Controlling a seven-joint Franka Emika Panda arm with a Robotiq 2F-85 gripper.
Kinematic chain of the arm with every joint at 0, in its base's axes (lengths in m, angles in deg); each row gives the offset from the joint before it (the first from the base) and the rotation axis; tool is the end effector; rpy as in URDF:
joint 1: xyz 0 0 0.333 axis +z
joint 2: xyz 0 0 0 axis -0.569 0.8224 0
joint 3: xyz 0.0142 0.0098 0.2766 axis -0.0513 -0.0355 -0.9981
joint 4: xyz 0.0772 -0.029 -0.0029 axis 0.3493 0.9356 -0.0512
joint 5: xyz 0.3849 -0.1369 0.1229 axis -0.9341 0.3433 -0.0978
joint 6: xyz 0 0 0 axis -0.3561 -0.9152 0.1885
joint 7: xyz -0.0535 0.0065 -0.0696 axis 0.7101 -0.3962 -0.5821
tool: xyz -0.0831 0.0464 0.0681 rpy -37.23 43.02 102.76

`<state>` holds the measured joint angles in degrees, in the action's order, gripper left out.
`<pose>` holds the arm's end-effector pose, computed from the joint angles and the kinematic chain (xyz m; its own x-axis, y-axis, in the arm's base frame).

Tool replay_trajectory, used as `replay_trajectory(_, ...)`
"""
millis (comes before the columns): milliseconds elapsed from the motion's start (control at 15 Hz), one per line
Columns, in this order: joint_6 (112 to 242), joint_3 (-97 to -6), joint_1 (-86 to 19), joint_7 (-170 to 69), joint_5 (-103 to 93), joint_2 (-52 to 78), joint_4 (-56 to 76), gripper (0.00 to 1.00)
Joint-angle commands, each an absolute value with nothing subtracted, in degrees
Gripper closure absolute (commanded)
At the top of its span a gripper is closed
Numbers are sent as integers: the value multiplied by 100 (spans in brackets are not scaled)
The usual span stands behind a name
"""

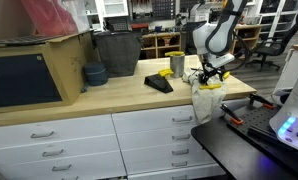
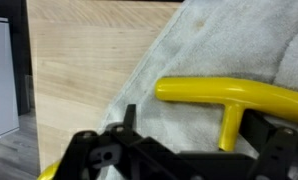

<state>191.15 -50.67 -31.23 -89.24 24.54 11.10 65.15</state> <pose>0.4139 -0.0037 0.0725 0.9642 -0.2534 -0.0786 -0.2161 -0.9221 0.3209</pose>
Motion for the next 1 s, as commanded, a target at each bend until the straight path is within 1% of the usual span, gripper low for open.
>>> replay_trajectory(0,19778,-5021,-3386,-8092,1591,1116,6747,0)
replay_trajectory(267,20049,-5099,-3473,-7143,452,1009,6848,0)
replay_trajectory(400,20041,-5132,-3441,-6813,65,927,6841,2)
replay_trajectory(533,19995,-5163,-3391,-6625,-182,875,6811,27)
replay_trajectory(600,19979,-5181,-3358,-6578,-256,860,6799,27)
replay_trajectory(733,19962,-5240,-3321,-6510,-386,853,6776,42)
replay_trajectory(800,19956,-5265,-3303,-6477,-441,848,6771,51)
replay_trajectory(933,19948,-5313,-3270,-6454,-539,850,6755,65)
